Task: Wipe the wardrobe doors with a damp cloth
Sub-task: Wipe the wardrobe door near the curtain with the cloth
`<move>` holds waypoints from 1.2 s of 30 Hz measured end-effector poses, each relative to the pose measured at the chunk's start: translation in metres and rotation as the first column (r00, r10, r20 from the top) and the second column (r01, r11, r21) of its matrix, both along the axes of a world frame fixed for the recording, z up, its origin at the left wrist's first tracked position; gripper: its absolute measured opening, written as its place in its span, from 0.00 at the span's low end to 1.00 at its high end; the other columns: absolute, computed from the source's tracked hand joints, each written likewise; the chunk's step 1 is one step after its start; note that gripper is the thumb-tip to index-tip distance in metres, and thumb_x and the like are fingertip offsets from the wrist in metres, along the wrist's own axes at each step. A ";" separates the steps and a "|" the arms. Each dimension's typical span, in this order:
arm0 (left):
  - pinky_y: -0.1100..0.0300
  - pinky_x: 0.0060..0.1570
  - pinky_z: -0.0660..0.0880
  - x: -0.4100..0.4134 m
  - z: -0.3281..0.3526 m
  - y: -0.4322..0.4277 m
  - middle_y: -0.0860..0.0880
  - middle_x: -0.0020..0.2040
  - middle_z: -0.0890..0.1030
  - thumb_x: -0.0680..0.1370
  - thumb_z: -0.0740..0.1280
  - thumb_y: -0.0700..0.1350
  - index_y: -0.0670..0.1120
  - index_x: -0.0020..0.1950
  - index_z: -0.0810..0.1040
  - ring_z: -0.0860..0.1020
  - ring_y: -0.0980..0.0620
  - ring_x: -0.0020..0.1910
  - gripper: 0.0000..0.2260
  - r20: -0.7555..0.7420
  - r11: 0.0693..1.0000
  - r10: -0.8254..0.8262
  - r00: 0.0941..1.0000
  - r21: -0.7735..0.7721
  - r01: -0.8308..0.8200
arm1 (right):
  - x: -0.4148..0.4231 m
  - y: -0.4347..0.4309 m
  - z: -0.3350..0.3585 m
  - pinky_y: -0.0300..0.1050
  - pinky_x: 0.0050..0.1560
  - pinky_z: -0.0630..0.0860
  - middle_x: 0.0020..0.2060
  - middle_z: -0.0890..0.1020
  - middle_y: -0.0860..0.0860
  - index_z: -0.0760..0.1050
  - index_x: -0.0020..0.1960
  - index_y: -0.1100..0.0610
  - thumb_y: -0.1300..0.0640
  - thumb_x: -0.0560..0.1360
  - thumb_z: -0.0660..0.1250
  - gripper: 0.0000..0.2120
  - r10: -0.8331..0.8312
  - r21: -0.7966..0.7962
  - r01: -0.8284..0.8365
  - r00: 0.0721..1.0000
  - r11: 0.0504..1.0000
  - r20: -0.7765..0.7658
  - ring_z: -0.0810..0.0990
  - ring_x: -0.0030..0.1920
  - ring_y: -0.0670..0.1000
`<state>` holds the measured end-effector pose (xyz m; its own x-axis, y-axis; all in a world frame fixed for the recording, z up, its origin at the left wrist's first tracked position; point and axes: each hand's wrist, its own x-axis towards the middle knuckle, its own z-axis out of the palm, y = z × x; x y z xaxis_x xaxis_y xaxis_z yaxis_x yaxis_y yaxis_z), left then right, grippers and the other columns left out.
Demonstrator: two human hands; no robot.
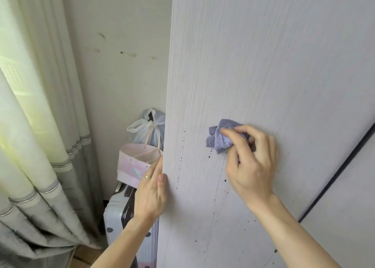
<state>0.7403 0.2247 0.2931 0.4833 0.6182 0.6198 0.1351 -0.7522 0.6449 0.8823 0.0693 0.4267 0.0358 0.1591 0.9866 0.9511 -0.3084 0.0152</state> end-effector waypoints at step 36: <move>0.50 0.74 0.59 0.036 -0.042 0.018 0.53 0.82 0.59 0.84 0.51 0.47 0.49 0.81 0.61 0.63 0.53 0.78 0.24 0.464 0.709 0.217 0.859 0.530 -0.466 | 0.002 0.046 -0.002 0.46 0.46 0.60 0.56 0.80 0.50 0.81 0.61 0.51 0.60 0.72 0.62 0.20 -0.155 0.326 0.082 0.966 0.942 0.206 0.74 0.50 0.57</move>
